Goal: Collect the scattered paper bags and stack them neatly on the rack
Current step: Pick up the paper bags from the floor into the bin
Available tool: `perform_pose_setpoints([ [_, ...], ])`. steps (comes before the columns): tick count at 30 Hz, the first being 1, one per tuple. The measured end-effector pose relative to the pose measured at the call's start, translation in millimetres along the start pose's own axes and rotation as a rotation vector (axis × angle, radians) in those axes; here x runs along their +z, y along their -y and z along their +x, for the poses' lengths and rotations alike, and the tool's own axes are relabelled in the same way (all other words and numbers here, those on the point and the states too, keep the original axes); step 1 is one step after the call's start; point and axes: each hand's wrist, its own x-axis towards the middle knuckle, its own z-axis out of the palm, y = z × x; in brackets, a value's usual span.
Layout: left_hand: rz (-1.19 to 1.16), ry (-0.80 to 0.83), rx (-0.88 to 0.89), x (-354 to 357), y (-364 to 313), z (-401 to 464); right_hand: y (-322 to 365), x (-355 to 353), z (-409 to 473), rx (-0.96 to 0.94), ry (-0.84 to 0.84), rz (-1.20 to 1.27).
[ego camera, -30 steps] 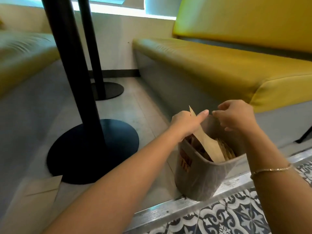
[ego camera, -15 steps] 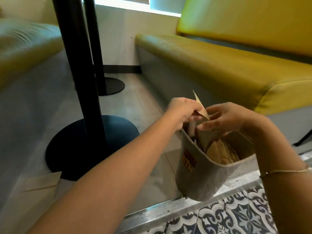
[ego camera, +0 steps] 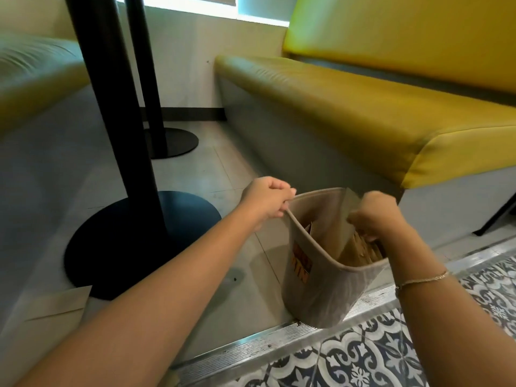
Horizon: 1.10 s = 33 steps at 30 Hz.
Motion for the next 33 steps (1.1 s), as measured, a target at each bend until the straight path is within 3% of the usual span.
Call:
perform_pose_setpoints([
  [4,0.077,-0.059,-0.106,-29.6,33.9,-4.2,18.2,16.2,-14.5,-0.062,-0.057,-0.102],
  [8,0.268,-0.114,-0.222,-71.7,77.6,-16.1,64.6,50.8,-36.7,-0.41,-0.149,-0.09],
  [12,0.535,-0.159,-0.344,-130.2,125.6,-40.2,102.8,120.1,-73.9,-0.597,0.144,-0.177],
  [15,0.749,-0.17,-0.503,-170.9,164.6,-60.7,109.5,189.9,-98.9,-0.671,0.383,-0.398],
  [20,0.997,-0.222,-0.675,-218.9,217.0,-97.8,92.3,277.0,-135.8,-0.582,0.656,-0.501],
  [24,0.978,-0.175,-0.803,-237.6,257.7,-118.8,88.0,306.6,-157.4,-0.537,0.786,-0.504],
  [29,1.09,0.018,-0.707,-243.0,284.3,-132.9,89.4,339.2,-179.5,-0.545,0.765,-0.543],
  [33,1.204,0.126,-0.568,-244.3,291.0,-128.9,92.1,350.4,-183.1,-0.427,0.764,-0.499],
])
